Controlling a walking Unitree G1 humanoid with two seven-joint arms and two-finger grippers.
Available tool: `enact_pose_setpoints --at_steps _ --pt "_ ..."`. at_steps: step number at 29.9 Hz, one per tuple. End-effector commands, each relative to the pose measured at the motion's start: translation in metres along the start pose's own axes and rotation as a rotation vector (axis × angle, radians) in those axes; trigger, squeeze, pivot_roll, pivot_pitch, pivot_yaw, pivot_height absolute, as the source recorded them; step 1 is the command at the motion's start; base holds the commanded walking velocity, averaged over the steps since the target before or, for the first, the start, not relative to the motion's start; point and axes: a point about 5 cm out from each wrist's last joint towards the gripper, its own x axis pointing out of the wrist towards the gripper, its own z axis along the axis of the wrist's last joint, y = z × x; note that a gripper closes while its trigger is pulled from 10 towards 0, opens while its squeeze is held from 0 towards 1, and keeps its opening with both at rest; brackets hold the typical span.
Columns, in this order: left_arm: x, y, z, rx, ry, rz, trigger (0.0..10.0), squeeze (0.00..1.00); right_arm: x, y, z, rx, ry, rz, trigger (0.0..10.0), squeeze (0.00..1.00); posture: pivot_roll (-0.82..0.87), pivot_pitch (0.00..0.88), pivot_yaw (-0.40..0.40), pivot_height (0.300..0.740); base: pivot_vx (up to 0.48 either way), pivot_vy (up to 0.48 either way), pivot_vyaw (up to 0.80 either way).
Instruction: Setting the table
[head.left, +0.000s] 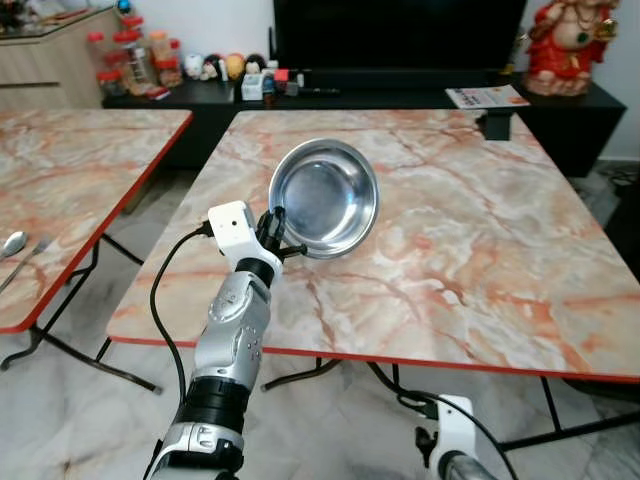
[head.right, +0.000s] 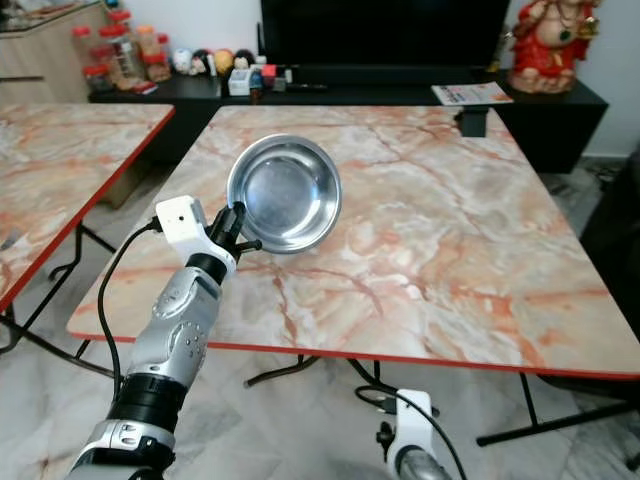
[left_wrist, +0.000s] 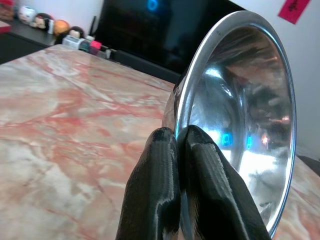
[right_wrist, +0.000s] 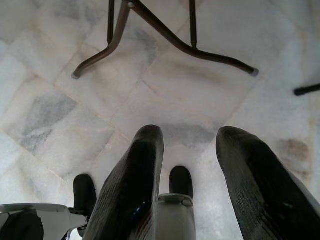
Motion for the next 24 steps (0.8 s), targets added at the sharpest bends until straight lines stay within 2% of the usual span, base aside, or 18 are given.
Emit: enact_pose_setpoints --at_steps 1,12,18,24 --pt "-0.0007 0.001 0.0067 0.002 -0.023 -0.005 10.0 0.0 0.0001 0.0001 -0.0004 -0.005 0.007 0.004 10.0 0.0 0.03 0.0 0.019 0.74 0.0 0.0 -0.5" --pt "0.0008 0.0012 0.009 0.012 -0.031 0.008 10.0 0.0 0.0004 -0.0005 0.0034 0.011 -0.013 -0.004 10.0 0.0 0.02 0.0 0.02 0.736 0.0 0.0 0.0" --pt "0.0008 0.0016 0.0102 0.016 -0.039 0.011 10.0 0.0 0.0006 -0.0033 0.004 0.02 -0.003 -0.014 10.0 0.0 0.03 0.0 0.009 0.736 0.0 -0.359 0.0" --pt "0.0002 0.0034 0.0116 0.021 -0.046 0.016 10.0 0.0 0.001 -0.0027 0.0065 0.016 -0.007 -0.009 10.0 0.0 0.04 0.0 0.005 0.736 0.0 -0.376 -0.49"
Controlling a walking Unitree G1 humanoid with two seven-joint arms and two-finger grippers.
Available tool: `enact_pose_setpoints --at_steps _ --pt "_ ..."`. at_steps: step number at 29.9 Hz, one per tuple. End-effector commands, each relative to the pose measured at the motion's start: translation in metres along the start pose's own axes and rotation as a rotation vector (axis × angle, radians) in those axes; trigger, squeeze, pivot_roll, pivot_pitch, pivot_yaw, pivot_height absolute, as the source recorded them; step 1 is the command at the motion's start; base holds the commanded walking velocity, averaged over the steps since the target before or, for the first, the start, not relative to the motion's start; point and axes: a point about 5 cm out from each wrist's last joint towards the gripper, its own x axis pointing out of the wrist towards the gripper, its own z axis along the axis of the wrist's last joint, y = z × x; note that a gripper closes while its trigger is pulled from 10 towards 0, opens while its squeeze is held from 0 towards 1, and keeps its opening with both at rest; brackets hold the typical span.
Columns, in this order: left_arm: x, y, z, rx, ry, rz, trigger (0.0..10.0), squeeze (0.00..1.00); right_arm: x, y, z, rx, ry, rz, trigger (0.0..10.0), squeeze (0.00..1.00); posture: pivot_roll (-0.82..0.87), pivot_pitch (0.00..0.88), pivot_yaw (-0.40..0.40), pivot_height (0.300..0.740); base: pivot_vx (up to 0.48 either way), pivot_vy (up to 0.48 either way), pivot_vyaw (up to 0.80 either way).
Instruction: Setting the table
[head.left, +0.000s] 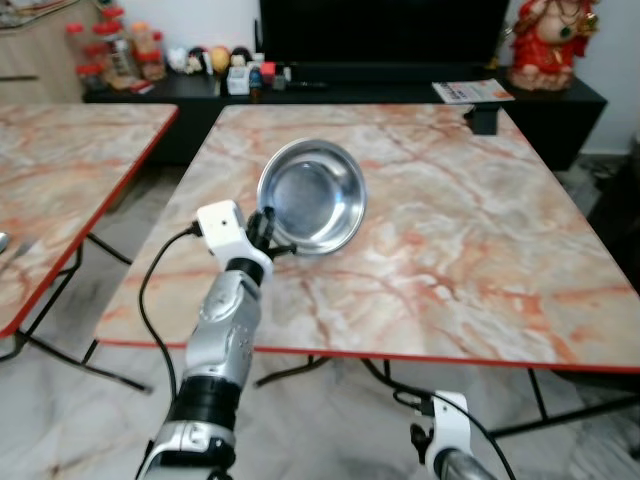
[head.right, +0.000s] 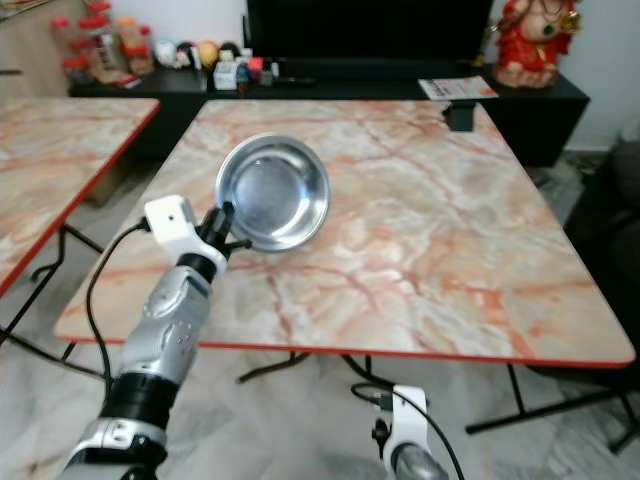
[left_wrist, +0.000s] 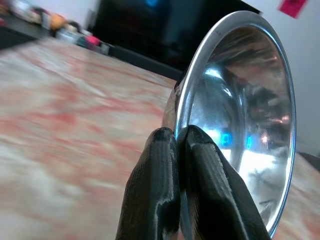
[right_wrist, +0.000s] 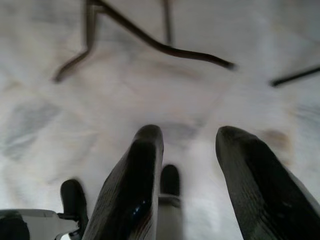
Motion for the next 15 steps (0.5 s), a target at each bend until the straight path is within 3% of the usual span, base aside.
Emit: enact_pose_setpoints --at_steps 1,7,15 --pt "0.0007 -0.003 0.0077 0.017 -0.031 -0.016 10.0 0.0 0.0005 0.002 0.0019 0.015 -0.003 0.003 10.0 0.0 0.04 0.0 0.005 0.736 0.0 -0.394 0.0" --pt "-0.0001 -0.0013 0.0089 0.019 -0.033 -0.01 10.0 0.0 0.0005 0.0044 0.0015 0.009 -0.005 0.008 10.0 0.0 0.05 0.0 0.005 0.736 0.0 -0.378 0.0" --pt "-0.0037 0.0023 0.0092 0.009 -0.021 0.006 10.0 0.0 0.0003 0.0072 -0.0013 0.001 0.004 0.017 10.0 0.0 0.05 0.0 0.008 0.736 0.0 0.0 0.0"
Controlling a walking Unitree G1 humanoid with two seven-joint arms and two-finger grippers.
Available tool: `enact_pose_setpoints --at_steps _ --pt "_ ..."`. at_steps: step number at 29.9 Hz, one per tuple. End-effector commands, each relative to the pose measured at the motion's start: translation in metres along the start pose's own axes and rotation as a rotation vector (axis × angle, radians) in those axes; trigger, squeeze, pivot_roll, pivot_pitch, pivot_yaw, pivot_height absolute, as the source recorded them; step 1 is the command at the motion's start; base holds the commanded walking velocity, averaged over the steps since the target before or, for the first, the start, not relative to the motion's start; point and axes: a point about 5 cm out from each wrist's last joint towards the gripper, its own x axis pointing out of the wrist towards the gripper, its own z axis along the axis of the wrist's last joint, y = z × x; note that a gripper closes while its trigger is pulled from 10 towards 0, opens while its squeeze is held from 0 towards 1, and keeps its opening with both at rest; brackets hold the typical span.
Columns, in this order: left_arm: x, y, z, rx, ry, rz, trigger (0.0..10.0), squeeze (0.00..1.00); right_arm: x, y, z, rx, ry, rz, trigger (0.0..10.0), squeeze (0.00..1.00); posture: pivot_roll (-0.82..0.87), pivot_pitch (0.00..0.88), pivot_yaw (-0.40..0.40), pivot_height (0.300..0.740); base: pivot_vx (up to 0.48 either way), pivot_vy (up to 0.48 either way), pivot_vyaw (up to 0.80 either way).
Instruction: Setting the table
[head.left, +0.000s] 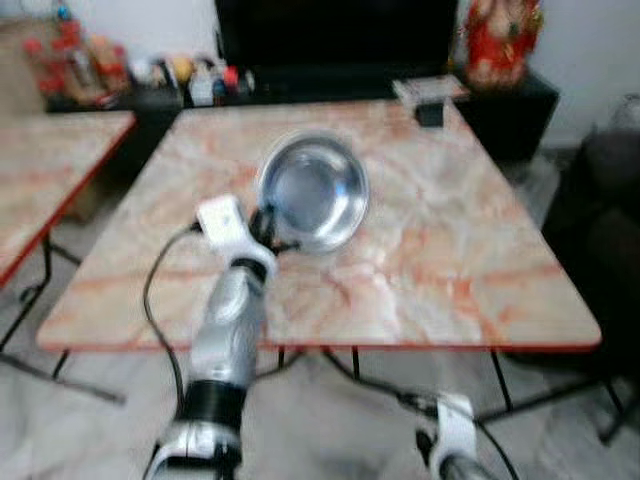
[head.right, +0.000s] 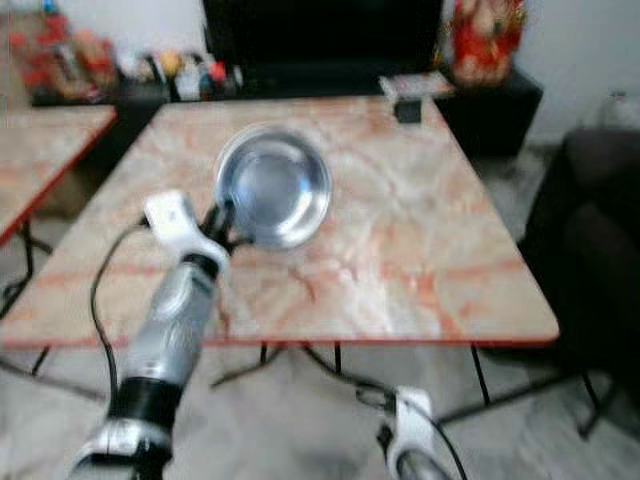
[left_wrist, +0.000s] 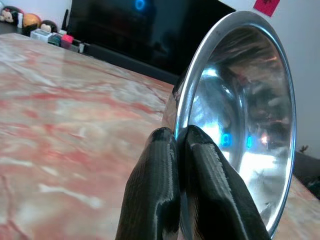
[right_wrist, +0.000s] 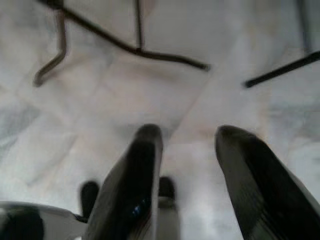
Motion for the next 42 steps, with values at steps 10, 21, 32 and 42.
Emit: enact_pose_setpoints --at_steps 10,21,32,42 --pt "-0.015 0.015 -0.019 -0.307 0.144 0.186 10.0 0.0 0.0 0.012 -0.005 -0.004 0.017 0.029 10.0 0.0 0.06 0.0 0.02 0.736 0.0 0.0 0.0" --pt "-0.002 0.006 -0.013 -0.267 0.165 0.075 10.0 0.0 -0.001 0.014 -0.012 0.004 0.027 0.03 10.0 0.0 0.04 0.0 0.051 0.736 0.0 0.0 0.0" --pt "-0.01 0.01 -0.018 -0.198 0.187 0.066 10.0 0.0 -0.002 0.013 -0.015 -0.002 0.033 0.028 10.0 0.0 0.04 0.0 0.049 0.736 0.269 0.0 0.0" --pt "-0.01 0.012 -0.015 -0.175 0.18 0.061 10.0 0.0 -0.002 0.015 -0.014 -0.011 0.033 0.036 10.0 0.0 0.05 0.0 0.048 0.736 0.282 0.0 0.0"
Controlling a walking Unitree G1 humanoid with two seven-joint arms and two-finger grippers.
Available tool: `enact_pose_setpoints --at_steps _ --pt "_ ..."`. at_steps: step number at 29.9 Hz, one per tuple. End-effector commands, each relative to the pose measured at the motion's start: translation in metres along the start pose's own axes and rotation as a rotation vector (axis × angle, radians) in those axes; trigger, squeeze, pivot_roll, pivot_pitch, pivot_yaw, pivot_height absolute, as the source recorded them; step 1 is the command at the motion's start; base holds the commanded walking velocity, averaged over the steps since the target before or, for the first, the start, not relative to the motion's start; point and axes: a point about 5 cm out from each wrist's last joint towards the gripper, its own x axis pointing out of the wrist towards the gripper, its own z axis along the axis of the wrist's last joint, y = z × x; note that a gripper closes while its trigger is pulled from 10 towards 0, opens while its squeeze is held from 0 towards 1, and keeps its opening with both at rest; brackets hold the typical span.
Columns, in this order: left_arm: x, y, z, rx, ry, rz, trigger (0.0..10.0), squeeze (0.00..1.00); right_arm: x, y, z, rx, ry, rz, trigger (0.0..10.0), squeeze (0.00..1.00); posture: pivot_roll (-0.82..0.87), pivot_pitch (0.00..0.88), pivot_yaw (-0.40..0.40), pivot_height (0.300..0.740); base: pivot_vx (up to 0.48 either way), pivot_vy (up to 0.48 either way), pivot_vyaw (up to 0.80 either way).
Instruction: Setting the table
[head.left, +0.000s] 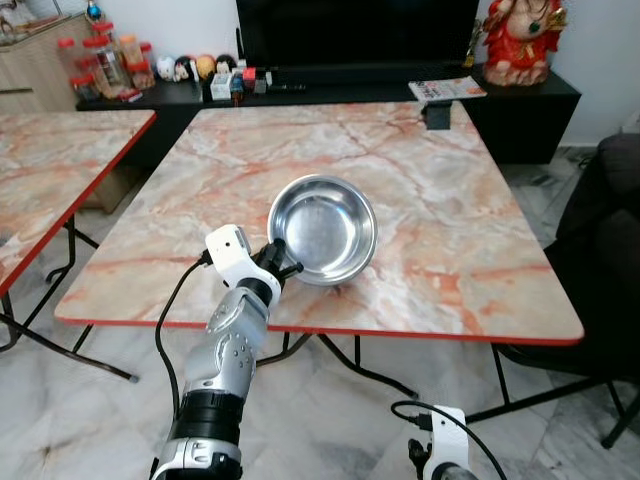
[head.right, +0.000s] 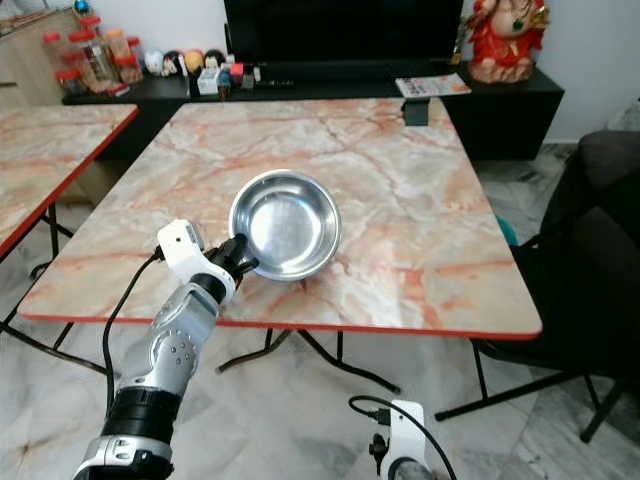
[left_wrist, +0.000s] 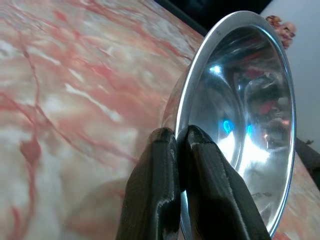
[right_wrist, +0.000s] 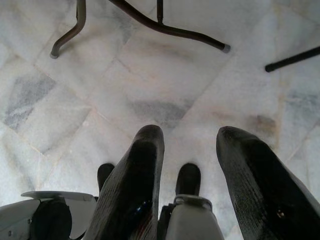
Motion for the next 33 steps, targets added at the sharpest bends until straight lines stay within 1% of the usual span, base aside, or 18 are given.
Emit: enact_pose_setpoints --at_steps 1,3,5,8,11,14,16,17,18,19,21,24,25,27,28,31,33 --pt "-0.001 -0.002 0.009 0.03 -0.035 -0.022 10.0 0.0 0.001 0.005 0.004 -0.014 -0.009 0.014 10.0 0.0 0.05 0.0 0.048 0.736 0.281 0.0 0.0" --pt "-0.001 -0.004 0.009 0.043 -0.022 -0.04 10.0 0.0 0.001 0.006 0.004 -0.013 -0.011 0.016 10.0 0.0 0.05 0.0 0.051 0.736 0.0 0.0 0.0" --pt "-0.002 -0.005 0.009 0.033 -0.02 -0.048 10.0 0.0 0.001 0.006 0.004 -0.011 -0.012 0.015 10.0 0.0 0.05 0.0 0.051 0.736 0.0 0.0 0.0" --pt "-0.005 -0.006 0.004 0.034 0.028 -0.086 10.0 0.0 0.001 0.006 0.003 -0.007 -0.01 0.013 10.0 0.0 0.06 0.0 0.053 0.736 0.0 0.0 0.0" --pt "-0.009 -0.003 0.001 0.02 0.058 -0.091 10.0 0.0 0.001 0.007 0.002 -0.003 -0.007 0.013 10.0 0.0 0.06 0.0 0.058 0.736 0.0 0.0 0.0" --pt "-0.014 0.002 -0.004 -0.03 0.122 -0.092 10.0 0.0 0.001 0.009 0.0 0.004 -0.004 0.014 10.0 0.0 0.07 0.0 0.064 0.736 0.0 0.0 0.0" --pt "-0.016 0.007 -0.004 -0.082 0.147 -0.051 10.0 0.0 0.0 0.01 -0.001 0.007 -0.002 0.013 10.0 0.0 0.07 0.0 0.068 0.736 0.0 0.0 0.0" --pt "-0.017 0.01 -0.003 -0.134 0.155 -0.024 10.0 0.0 0.0 0.01 -0.002 0.008 -0.001 0.014 10.0 0.0 0.06 0.0 0.071 0.736 0.0 0.0 0.0" --pt "-0.018 0.011 0.0 -0.233 0.173 0.01 10.0 0.0 0.0 0.01 -0.002 0.011 -0.001 0.013 10.0 0.0 0.07 0.0 0.072 0.736 0.0 0.0 0.0" --pt "-0.018 0.011 0.0 -0.233 0.173 0.01 10.0 0.0 0.0 0.01 -0.002 0.011 -0.001 0.013 10.0 0.0 0.07 0.0 0.072 0.736 0.0 0.0 0.0" --pt "-0.018 0.006 0.006 -0.256 0.195 0.007 10.0 0.0 0.0 0.01 -0.002 0.013 -0.001 0.012 10.0 0.0 0.07 0.0 0.074 0.736 0.0 0.0 0.0" --pt "-0.017 -0.003 0.015 -0.337 0.183 -0.023 10.0 0.0 0.0 0.01 -0.004 0.017 0.002 0.01 10.0 0.0 0.07 0.0 0.078 0.736 0.0 0.0 0.0" --pt "-0.016 -0.005 0.018 -0.352 0.187 -0.024 10.0 0.0 0.0 0.01 -0.004 0.018 0.003 0.009 10.0 0.0 0.07 0.0 0.079 0.736 0.0 0.0 0.0" --pt "-0.008 -0.01 0.022 -0.394 0.203 0.018 10.0 0.0 0.0 0.011 -0.006 0.023 0.006 0.009 10.0 0.0 0.07 0.0 0.086 0.736 0.0 0.0 0.0" --pt "-0.008 -0.01 0.022 -0.394 0.203 0.018 10.0 0.0 0.0 0.011 -0.006 0.023 0.006 0.009 10.0 0.0 0.07 0.0 0.086 0.736 0.0 0.0 0.0" --pt "-0.002 -0.012 0.021 -0.399 0.225 0.071 10.0 0.0 -0.001 0.012 -0.007 0.029 0.008 0.009 10.0 0.0 0.07 0.0 0.091 0.736 0.0 0.0 0.0" --pt "0.001 -0.008 0.014 -0.366 0.262 0.133 10.0 0.0 -0.001 0.012 -0.008 0.033 0.009 0.008 10.0 0.0 0.06 0.0 0.098 0.736 0.0 0.0 0.0"
